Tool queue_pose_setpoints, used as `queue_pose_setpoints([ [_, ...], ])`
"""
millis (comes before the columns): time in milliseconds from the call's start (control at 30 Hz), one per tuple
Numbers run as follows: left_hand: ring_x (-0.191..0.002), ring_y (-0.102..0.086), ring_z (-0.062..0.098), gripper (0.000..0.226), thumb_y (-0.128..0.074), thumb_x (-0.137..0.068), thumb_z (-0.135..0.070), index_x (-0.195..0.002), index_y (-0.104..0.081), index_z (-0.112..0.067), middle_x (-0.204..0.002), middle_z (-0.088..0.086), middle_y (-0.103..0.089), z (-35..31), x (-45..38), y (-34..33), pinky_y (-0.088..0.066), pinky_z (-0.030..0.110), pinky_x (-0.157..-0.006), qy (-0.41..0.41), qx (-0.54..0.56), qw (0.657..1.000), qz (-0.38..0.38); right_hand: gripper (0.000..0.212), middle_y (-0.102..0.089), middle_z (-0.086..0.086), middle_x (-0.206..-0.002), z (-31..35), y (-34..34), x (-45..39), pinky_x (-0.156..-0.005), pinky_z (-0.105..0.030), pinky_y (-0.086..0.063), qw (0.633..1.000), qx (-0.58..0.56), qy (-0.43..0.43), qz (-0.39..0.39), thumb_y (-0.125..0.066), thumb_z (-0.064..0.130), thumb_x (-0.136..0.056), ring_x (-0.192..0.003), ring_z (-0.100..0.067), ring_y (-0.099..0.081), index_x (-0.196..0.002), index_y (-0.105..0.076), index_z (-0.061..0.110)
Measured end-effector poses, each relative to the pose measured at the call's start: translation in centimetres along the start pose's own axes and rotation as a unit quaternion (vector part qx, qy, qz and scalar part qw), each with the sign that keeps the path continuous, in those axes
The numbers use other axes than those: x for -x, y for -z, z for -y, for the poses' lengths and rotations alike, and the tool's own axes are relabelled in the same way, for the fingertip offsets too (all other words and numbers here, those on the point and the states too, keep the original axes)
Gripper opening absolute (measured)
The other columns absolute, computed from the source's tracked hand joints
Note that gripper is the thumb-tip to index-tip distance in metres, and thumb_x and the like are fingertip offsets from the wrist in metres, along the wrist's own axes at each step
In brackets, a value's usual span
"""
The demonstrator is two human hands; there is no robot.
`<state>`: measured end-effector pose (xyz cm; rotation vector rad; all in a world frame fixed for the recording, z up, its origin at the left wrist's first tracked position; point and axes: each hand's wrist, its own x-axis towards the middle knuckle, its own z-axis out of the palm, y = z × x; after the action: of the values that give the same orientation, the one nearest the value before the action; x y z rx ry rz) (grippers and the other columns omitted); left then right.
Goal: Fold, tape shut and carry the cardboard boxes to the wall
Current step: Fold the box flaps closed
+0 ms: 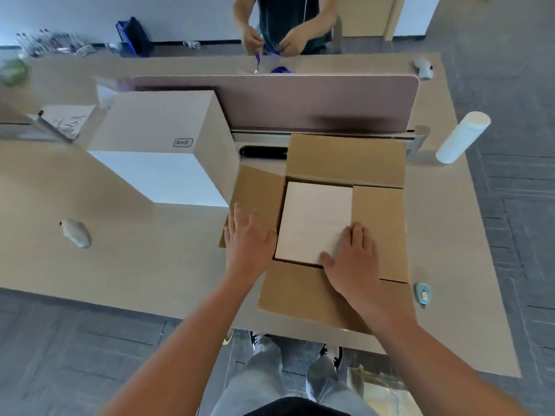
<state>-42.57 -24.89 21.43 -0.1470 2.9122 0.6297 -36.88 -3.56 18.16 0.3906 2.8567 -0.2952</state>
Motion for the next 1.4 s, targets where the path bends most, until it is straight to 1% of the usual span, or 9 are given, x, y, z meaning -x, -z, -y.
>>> queue_pose_setpoints([
  [133, -0.158, -0.001, 0.034, 0.077, -0.051, -0.096, -0.042, -0.163, -0.015, -0.028, -0.172, 0.016, 0.001, 0.4, -1.0, 0.8, -0.010, 0.056, -0.127, 0.046, 0.009, 0.998, 0.036, 0.087, -0.025, -0.017, -0.167, 0.0, -0.1, -0.2, -0.125, -0.048, -0.026, 0.999, 0.034, -0.002, -0.006, -0.047, 0.062, -0.098, -0.154, -0.036, -0.023, -0.159, -0.028, 0.004],
  [233, -0.158, -0.006, 0.033, 0.084, -0.053, -0.092, -0.057, -0.163, -0.015, -0.032, -0.171, 0.013, -0.004, 0.1, -1.5, 1.1, -0.010, 0.055, -0.126, 0.060, 0.008, 0.996, 0.058, 0.086, -0.024, -0.016, -0.168, 0.0, 0.0, -0.1, -0.125, -0.048, -0.026, 0.999, 0.039, -0.006, 0.003, -0.045, 0.063, -0.098, -0.155, -0.035, -0.022, -0.160, -0.027, 0.006],
  [367, -0.155, -0.015, 0.035, 0.086, -0.055, -0.091, -0.061, -0.162, -0.016, -0.032, -0.170, 0.012, -0.012, -1.4, -0.8, 2.6, -0.014, 0.053, -0.126, 0.027, 0.014, 0.999, 0.017, 0.087, -0.023, -0.013, -0.170, -0.3, -0.2, 0.0, -0.127, -0.047, -0.024, 1.000, 0.014, -0.005, -0.002, -0.047, 0.065, -0.098, -0.158, -0.032, -0.018, -0.161, -0.026, 0.008],
  [567, -0.156, -0.010, 0.029, 0.080, -0.056, -0.098, -0.051, -0.163, -0.013, -0.032, -0.171, 0.006, -0.005, -5.7, 2.2, 3.5, -0.026, 0.051, -0.121, -0.064, 0.065, 0.996, 0.002, 0.083, -0.010, -0.005, -0.175, -2.3, 0.1, 0.4, -0.131, -0.044, -0.014, 0.998, -0.051, 0.030, 0.014, -0.049, 0.058, -0.102, -0.161, -0.025, -0.007, -0.165, -0.017, 0.015],
  [800, -0.158, -0.005, 0.030, 0.072, -0.047, -0.103, -0.054, -0.164, -0.013, -0.037, -0.173, 0.004, 0.006, -9.5, 3.7, -1.4, -0.026, 0.054, -0.122, -0.168, 0.008, 0.979, 0.111, 0.070, -0.020, -0.002, -0.173, -6.3, 0.9, 3.4, -0.127, -0.041, -0.020, 0.994, -0.105, 0.008, -0.007, -0.049, 0.050, -0.105, -0.157, -0.025, -0.022, -0.163, -0.028, 0.016],
  [1000, -0.158, 0.015, 0.033, 0.061, -0.030, -0.105, -0.061, -0.162, -0.017, -0.043, -0.171, 0.003, 0.023, -11.3, 4.4, -7.5, -0.008, 0.070, -0.121, -0.195, -0.115, 0.946, 0.233, 0.066, -0.022, -0.003, -0.173, -9.9, 0.8, 7.6, -0.130, -0.046, -0.012, 0.993, -0.120, -0.004, 0.005, -0.044, 0.058, -0.103, -0.160, -0.022, -0.012, -0.158, -0.041, 0.022],
  [1067, -0.157, 0.019, 0.036, 0.061, -0.027, -0.105, -0.060, -0.162, -0.014, -0.042, -0.171, 0.006, 0.023, -11.6, 4.6, -8.7, -0.003, 0.076, -0.118, -0.190, -0.144, 0.941, 0.240, 0.066, -0.017, -0.002, -0.174, -10.6, 0.9, 9.0, -0.127, -0.044, -0.018, 0.990, -0.138, -0.032, 0.010, -0.045, 0.061, -0.103, -0.159, -0.024, -0.017, -0.158, -0.040, 0.026],
  [1200, -0.157, 0.019, 0.035, 0.058, -0.023, -0.107, -0.055, -0.163, -0.014, -0.042, -0.171, 0.008, 0.022, -11.9, 4.8, -9.1, -0.003, 0.078, -0.116, -0.182, -0.166, 0.939, 0.241, 0.071, -0.010, 0.004, -0.174, -10.8, 1.2, 11.3, -0.106, -0.045, -0.047, 0.976, -0.183, -0.107, 0.041, -0.044, 0.068, -0.100, -0.139, -0.028, -0.050, -0.160, -0.029, 0.033],
  [1400, -0.158, 0.016, 0.029, 0.053, -0.027, -0.106, -0.042, -0.158, -0.027, -0.044, -0.172, 0.006, 0.016, -12.6, 4.4, -8.5, 0.000, 0.077, -0.117, -0.148, -0.118, 0.948, 0.254, 0.070, -0.027, 0.007, -0.164, -10.6, 1.9, 12.9, -0.097, -0.042, -0.052, 0.966, -0.240, -0.096, -0.028, -0.052, 0.058, -0.102, -0.126, -0.023, -0.057, -0.159, -0.032, 0.024],
])
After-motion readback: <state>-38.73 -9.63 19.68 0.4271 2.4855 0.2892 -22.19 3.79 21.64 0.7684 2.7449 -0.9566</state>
